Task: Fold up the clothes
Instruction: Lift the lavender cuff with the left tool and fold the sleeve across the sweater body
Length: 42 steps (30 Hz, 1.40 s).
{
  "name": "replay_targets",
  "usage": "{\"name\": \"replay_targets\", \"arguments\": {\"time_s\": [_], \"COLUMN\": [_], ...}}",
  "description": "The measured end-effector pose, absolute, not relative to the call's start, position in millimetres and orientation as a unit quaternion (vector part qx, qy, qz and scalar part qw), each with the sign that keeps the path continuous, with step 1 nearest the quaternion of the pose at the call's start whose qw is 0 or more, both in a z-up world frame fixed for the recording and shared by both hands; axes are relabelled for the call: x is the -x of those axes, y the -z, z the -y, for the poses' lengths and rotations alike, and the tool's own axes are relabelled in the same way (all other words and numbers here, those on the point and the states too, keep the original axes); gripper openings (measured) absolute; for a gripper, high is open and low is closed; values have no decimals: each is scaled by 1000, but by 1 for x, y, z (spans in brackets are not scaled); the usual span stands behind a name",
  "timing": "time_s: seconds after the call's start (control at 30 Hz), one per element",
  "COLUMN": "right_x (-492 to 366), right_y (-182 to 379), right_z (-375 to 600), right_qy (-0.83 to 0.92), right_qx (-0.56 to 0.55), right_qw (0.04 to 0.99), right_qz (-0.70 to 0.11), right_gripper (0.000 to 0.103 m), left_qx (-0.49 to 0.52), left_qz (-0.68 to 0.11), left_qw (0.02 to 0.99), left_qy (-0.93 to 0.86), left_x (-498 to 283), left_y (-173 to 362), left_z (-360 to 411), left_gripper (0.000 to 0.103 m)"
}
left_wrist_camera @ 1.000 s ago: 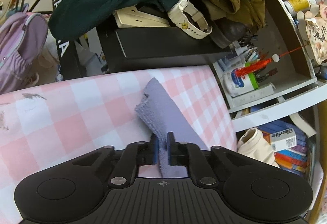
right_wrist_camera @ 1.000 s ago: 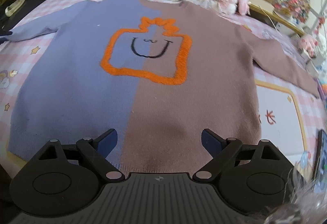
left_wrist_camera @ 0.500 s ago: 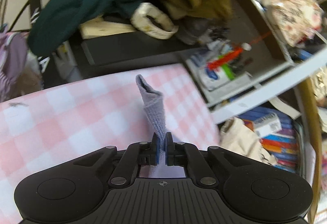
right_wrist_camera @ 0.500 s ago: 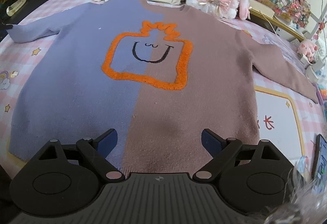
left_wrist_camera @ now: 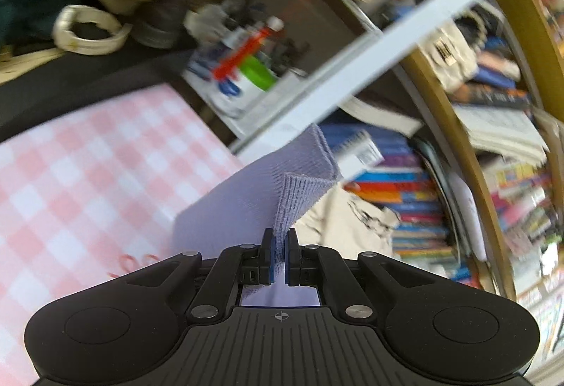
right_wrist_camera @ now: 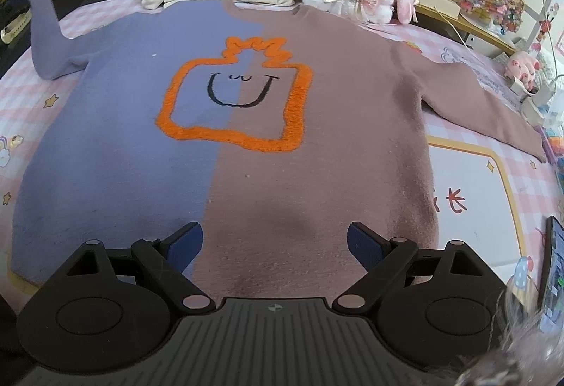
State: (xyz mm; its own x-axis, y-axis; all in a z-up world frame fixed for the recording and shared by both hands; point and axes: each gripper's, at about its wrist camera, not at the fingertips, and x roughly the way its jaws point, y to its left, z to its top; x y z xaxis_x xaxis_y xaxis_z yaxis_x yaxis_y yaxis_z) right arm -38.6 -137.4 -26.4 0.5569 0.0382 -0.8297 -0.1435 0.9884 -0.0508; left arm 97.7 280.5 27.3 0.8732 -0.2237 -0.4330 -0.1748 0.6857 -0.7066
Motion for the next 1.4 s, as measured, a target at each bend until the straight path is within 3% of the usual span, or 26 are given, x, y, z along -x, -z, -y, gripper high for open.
{"name": "replay_targets", "arguments": {"time_s": [0.77,1.4], "right_x": [19,19], "right_y": [20,22], "right_z": [242,319], "right_qy": [-132,-142], "right_qx": [12,-17], "right_qw": [889,886], "right_qz": [-438,-442], "right_gripper": [90,90], "left_qx": [318,264], "left_qz": [-275,-357], "left_qw": [905,894], "left_qy": [66,58], "left_x": [-132,-163], "left_y": [-77,-18], "left_z": [-90,20], "left_gripper": [3,4]}}
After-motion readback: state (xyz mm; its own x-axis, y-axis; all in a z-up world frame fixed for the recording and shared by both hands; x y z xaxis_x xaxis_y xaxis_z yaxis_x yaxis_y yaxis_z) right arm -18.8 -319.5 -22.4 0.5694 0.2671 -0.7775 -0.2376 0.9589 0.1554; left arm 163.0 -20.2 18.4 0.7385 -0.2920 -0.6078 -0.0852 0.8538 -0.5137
